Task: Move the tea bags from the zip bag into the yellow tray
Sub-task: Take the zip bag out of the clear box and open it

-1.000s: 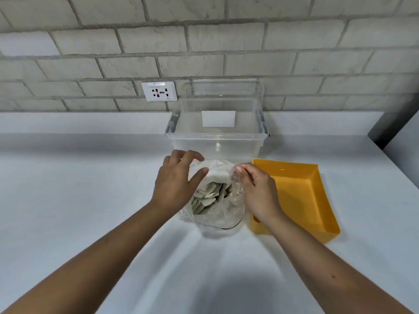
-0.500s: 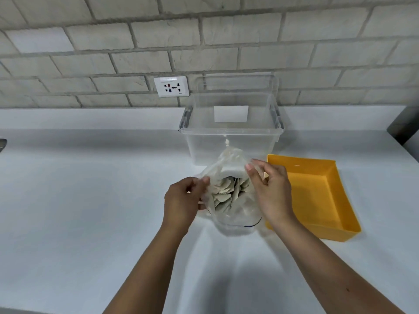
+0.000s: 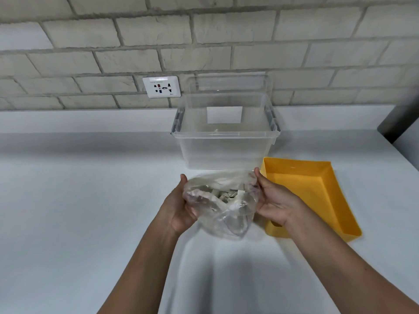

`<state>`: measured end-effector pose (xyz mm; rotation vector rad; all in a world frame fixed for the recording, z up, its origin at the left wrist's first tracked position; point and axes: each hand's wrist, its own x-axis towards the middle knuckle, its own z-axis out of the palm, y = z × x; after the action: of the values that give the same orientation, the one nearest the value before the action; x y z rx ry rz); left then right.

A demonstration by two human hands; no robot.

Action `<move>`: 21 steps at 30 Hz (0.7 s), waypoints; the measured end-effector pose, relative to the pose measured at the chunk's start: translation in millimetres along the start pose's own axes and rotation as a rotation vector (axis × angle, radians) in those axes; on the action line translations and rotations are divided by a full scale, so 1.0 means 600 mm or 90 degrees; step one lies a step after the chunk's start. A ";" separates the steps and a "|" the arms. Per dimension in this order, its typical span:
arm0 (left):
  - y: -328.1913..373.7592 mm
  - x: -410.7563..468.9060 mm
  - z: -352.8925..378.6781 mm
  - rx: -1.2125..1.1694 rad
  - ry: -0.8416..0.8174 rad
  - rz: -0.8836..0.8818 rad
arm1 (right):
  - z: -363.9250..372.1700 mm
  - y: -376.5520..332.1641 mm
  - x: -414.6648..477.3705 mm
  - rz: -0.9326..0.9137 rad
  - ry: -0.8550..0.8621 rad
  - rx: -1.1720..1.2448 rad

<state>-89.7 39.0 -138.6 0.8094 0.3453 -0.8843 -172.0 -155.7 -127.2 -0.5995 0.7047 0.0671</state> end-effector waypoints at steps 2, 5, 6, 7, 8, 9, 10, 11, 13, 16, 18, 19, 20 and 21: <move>0.015 -0.002 -0.005 0.039 0.014 -0.001 | 0.000 -0.002 0.006 0.022 -0.002 -0.044; 0.028 -0.012 -0.013 0.204 0.080 0.114 | -0.005 -0.009 0.007 0.036 0.017 -0.151; 0.030 -0.019 -0.019 0.275 0.069 0.163 | -0.008 -0.010 0.005 0.028 0.015 -0.180; 0.029 -0.028 -0.023 0.358 0.034 0.210 | -0.010 -0.011 0.002 0.016 0.012 -0.201; 0.027 -0.037 -0.027 0.454 -0.003 0.252 | -0.011 -0.013 -0.001 -0.005 0.000 -0.211; 0.023 -0.044 -0.030 0.543 -0.036 0.287 | -0.013 -0.012 -0.003 -0.032 -0.026 -0.211; 0.019 -0.050 -0.031 0.609 -0.051 0.320 | -0.015 -0.011 -0.006 -0.061 -0.061 -0.207; 0.013 -0.051 -0.032 0.648 -0.044 0.351 | -0.017 -0.008 -0.009 -0.090 -0.089 -0.211; 0.004 -0.050 -0.031 0.667 0.002 0.416 | -0.023 0.005 -0.015 -0.173 -0.094 -0.330; 0.000 -0.045 -0.038 0.716 0.018 0.476 | -0.038 0.036 -0.015 -0.426 0.014 -0.649; 0.006 -0.046 -0.041 0.796 -0.018 0.466 | -0.040 0.047 -0.011 -0.565 0.057 -0.704; 0.008 -0.048 -0.040 0.831 -0.042 0.453 | -0.043 0.047 -0.008 -0.587 0.060 -0.702; 0.011 -0.050 -0.038 0.862 -0.057 0.443 | -0.045 0.044 -0.007 -0.586 0.056 -0.696; 0.013 -0.051 -0.037 0.891 -0.066 0.442 | -0.046 0.039 -0.007 -0.574 0.052 -0.691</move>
<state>-100.6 75.4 -132.1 1.9857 -0.7405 -0.3890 -197.4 -150.5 -152.7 -1.9236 0.3715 -0.4452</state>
